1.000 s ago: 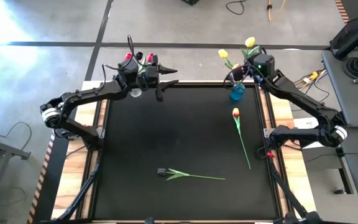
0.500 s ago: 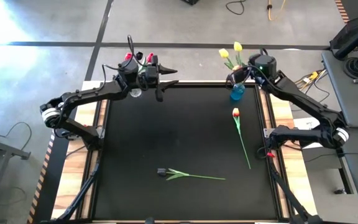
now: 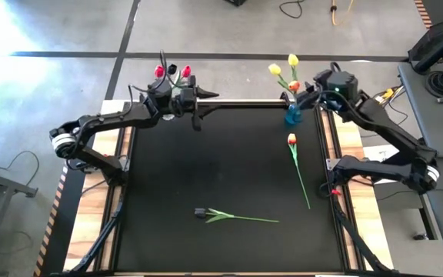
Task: Sort flowers into vase by color
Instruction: Put the black tulip into the transparent flower vase
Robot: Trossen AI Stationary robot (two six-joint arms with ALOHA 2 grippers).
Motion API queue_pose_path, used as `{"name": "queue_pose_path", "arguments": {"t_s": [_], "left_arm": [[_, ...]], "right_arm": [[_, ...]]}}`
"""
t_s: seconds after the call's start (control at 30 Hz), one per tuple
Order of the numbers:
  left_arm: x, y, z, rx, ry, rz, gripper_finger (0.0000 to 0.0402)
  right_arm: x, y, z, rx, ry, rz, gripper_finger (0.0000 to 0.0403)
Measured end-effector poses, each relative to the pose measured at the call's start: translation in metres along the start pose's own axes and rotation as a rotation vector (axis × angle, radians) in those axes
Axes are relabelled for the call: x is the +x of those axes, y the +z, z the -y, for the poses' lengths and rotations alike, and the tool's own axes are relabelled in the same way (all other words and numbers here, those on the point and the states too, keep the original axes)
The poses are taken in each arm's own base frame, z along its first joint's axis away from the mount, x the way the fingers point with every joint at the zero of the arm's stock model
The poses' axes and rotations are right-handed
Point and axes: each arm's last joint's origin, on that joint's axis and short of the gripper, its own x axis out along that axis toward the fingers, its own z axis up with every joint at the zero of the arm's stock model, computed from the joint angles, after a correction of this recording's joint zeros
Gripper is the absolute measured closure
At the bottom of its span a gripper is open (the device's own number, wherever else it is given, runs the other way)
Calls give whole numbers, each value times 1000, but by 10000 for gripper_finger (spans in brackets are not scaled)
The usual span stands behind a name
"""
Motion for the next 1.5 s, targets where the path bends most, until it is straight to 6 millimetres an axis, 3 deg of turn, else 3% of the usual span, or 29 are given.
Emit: {"name": "queue_pose_path", "arguments": {"t_s": [0.3, 0.67, 0.8, 0.97, 1.23, 1.5], "left_arm": [[-18, -16, 35, 34, -46, 116, 277], [-72, -40, 75, -38, -110, 48, 331], [-86, -47, 83, -45, -116, 41, 349], [-92, -53, 86, -54, -118, 29, 363], [-92, -59, 89, -62, -125, 17, 364], [-88, -64, 92, -63, -141, 2, 364]], "right_arm": [[-42, 5, -5, -85, 106, -13, 253], [-59, -27, -62, -263, 379, -72, 326], [-67, -47, -99, -326, 517, -109, 352], [-78, -79, -157, -362, 652, -166, 349], [-86, -134, -252, -380, 742, -283, 268], [-81, -155, -326, -398, 796, -428, 206]]}}
